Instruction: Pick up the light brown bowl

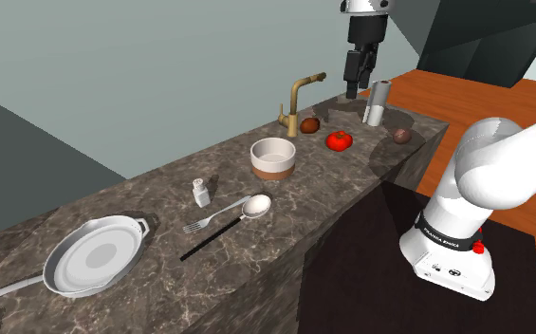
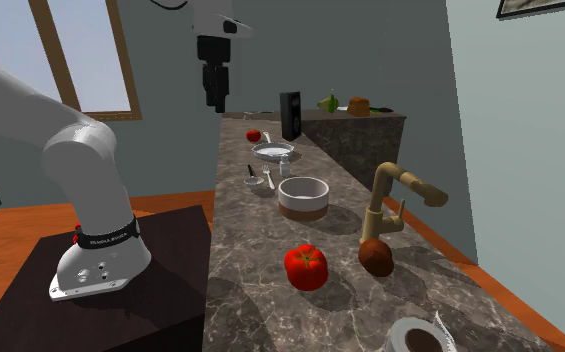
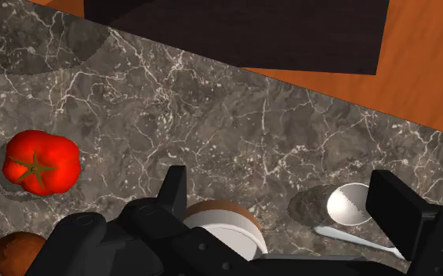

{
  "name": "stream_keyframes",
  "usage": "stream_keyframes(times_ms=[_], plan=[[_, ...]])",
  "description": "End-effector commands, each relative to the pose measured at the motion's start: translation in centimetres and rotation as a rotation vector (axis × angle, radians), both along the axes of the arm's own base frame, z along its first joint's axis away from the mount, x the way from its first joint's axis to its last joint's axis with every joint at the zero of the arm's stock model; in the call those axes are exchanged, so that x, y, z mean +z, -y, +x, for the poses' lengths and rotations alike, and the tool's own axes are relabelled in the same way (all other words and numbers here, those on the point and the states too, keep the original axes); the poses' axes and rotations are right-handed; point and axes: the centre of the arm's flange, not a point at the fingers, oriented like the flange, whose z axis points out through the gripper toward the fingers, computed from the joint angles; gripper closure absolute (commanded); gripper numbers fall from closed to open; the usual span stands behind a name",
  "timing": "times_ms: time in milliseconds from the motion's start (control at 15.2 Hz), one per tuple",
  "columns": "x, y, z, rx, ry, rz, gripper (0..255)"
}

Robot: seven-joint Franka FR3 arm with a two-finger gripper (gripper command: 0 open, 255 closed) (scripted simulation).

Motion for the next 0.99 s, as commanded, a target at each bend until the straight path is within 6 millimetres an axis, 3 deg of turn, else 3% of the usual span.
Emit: stream_keyframes(times_ms=[0, 924], plan=[[0.0, 0.0, 0.0, 0.0, 0.0, 0.0, 0], [-13.0, -3.7, 12.0, -0.014, 0.038, -0.009, 0]])
